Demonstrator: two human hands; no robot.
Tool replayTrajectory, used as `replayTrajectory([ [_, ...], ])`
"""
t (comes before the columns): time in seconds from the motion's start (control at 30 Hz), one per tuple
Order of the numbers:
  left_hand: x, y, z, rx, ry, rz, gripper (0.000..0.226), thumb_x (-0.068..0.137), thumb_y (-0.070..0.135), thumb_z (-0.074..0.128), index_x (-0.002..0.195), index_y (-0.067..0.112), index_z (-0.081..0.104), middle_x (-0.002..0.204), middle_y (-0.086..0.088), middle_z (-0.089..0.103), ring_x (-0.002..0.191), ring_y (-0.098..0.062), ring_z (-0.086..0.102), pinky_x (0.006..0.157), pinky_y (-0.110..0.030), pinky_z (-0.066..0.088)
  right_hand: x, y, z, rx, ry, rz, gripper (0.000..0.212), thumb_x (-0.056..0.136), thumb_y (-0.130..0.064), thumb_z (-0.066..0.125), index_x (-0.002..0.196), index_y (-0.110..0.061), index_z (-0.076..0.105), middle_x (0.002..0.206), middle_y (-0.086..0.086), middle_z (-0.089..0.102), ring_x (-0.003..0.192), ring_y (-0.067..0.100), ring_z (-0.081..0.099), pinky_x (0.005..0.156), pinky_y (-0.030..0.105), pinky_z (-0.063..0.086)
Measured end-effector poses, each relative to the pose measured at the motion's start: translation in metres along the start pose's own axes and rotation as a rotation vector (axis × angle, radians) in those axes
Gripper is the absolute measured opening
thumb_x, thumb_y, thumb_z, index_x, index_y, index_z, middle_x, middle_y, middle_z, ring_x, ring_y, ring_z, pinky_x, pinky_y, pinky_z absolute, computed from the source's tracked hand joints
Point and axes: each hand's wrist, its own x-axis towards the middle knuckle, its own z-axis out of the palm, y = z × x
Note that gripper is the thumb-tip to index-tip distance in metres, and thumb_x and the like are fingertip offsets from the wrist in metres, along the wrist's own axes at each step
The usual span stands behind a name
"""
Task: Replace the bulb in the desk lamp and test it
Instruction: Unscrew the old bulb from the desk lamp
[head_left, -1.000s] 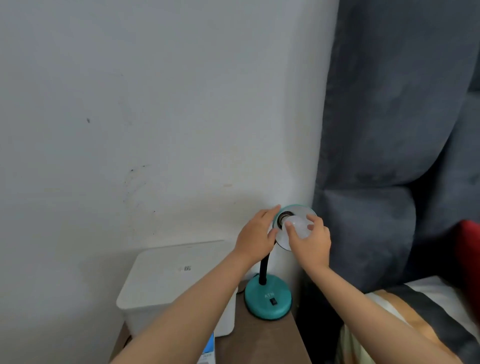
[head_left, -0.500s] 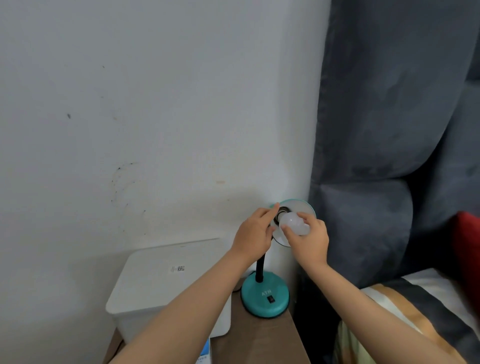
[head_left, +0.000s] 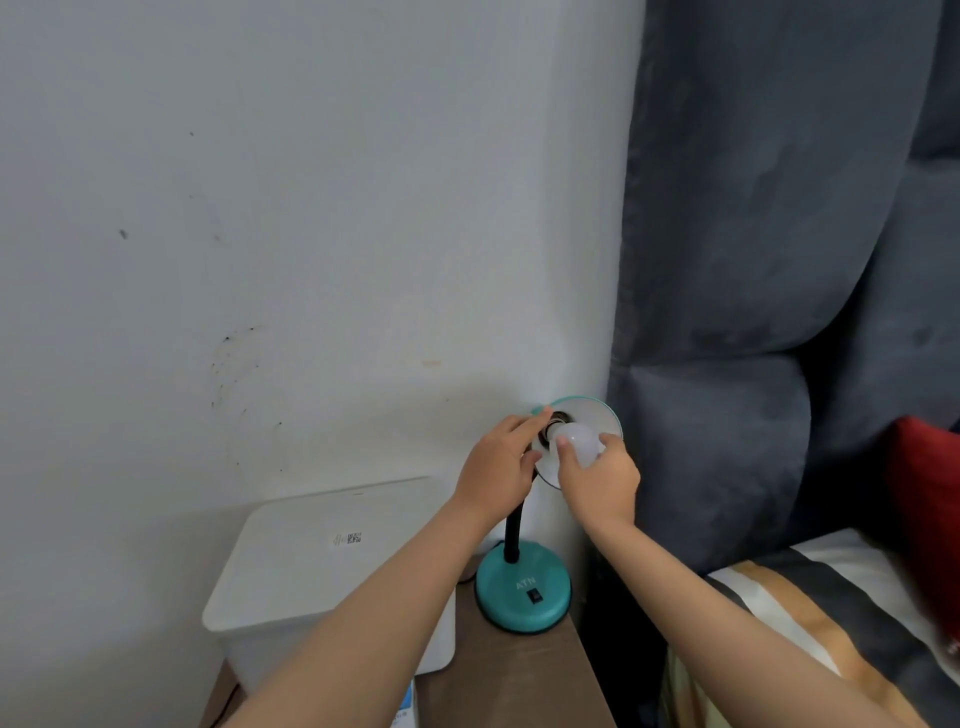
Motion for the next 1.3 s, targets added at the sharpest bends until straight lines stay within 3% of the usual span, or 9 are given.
replayTrajectory([
  [0.1,0.000,-0.001,0.001,-0.013,0.005,0.002,0.055,0.086,0.002,0.055,0.137,0.021,0.044,0.114,-0.009,0.059,0.097,-0.024,0.061,0.085,-0.031,0.049,-0.001,0.002,-0.002,-0.030,-0.020,-0.153,0.048,0.079,-0.007,0.067,0.125,-0.010,0.054,0.123,0.016,0.048,0.109,0.027,0.051,0.085,0.022,0.035],
  [0.17,0.000,-0.002,0.001,-0.014,0.007,0.000,0.055,0.086,0.003,0.055,0.137,0.022,0.044,0.116,-0.008,0.059,0.097,-0.024,0.061,0.085,-0.033,0.050,-0.004,0.006,-0.001,-0.036,-0.035,-0.241,0.054,0.073,0.006,0.065,0.123,-0.014,0.059,0.128,0.015,0.043,0.120,0.029,0.046,0.092,0.020,0.033],
  [0.27,-0.001,-0.003,0.002,-0.029,0.016,-0.009,0.054,0.087,0.004,0.055,0.137,0.022,0.045,0.117,-0.007,0.059,0.097,-0.023,0.061,0.086,-0.032,0.049,-0.006,0.006,0.000,0.035,0.034,-0.105,0.065,0.074,-0.012,0.074,0.134,-0.014,0.048,0.133,0.016,0.041,0.121,0.026,0.045,0.090,0.018,0.032],
  [0.4,-0.002,-0.003,0.003,-0.036,0.021,-0.002,0.054,0.087,0.004,0.056,0.136,0.022,0.045,0.116,-0.006,0.059,0.098,-0.022,0.061,0.086,-0.029,0.049,-0.002,0.004,0.004,0.105,0.040,0.113,0.071,0.077,-0.032,0.073,0.135,-0.005,0.041,0.131,0.020,0.048,0.115,0.033,0.053,0.087,0.031,0.042],
  [0.57,-0.002,-0.003,0.002,-0.039,0.027,-0.002,0.054,0.086,0.003,0.056,0.135,0.023,0.046,0.115,-0.006,0.060,0.098,-0.021,0.062,0.086,-0.028,0.049,-0.002,0.007,0.001,0.023,0.013,-0.111,0.062,0.069,0.006,0.066,0.127,-0.016,0.056,0.125,0.017,0.050,0.116,0.030,0.051,0.094,0.030,0.042],
  [0.8,-0.002,-0.003,0.003,-0.044,0.026,-0.014,0.054,0.086,0.004,0.056,0.136,0.025,0.046,0.111,-0.004,0.059,0.095,-0.020,0.062,0.082,-0.025,0.047,-0.005,0.007,0.006,0.093,0.037,0.094,0.072,0.076,-0.034,0.074,0.133,-0.004,0.042,0.129,0.020,0.053,0.115,0.033,0.054,0.092,0.035,0.045],
  [0.97,-0.002,-0.003,0.002,-0.042,0.021,-0.011,0.055,0.086,0.004,0.056,0.136,0.024,0.045,0.112,-0.004,0.059,0.094,-0.021,0.062,0.084,-0.029,0.049,-0.004,0.010,0.001,0.032,0.029,-0.047,0.060,0.068,0.001,0.071,0.123,-0.018,0.053,0.120,0.015,0.050,0.106,0.031,0.054,0.081,0.028,0.043],
  [1.13,-0.002,-0.003,0.004,-0.038,0.025,-0.010,0.053,0.087,0.005,0.055,0.136,0.024,0.046,0.110,-0.004,0.059,0.095,-0.020,0.062,0.082,-0.024,0.047,-0.005,0.007,0.002,0.068,0.026,0.070,0.077,0.075,-0.030,0.075,0.137,-0.005,0.036,0.132,0.019,0.049,0.119,0.033,0.050,0.090,0.035,0.044],
  [1.3,-0.003,-0.002,0.003,-0.045,0.021,-0.013,0.054,0.086,0.004,0.056,0.136,0.024,0.046,0.111,-0.005,0.059,0.093,-0.022,0.062,0.084,-0.033,0.051,-0.003,0.009,0.001,0.050,0.005,-0.021,0.056,0.071,-0.001,0.067,0.121,-0.021,0.054,0.118,0.014,0.053,0.104,0.032,0.057,0.077,0.032,0.047],
])
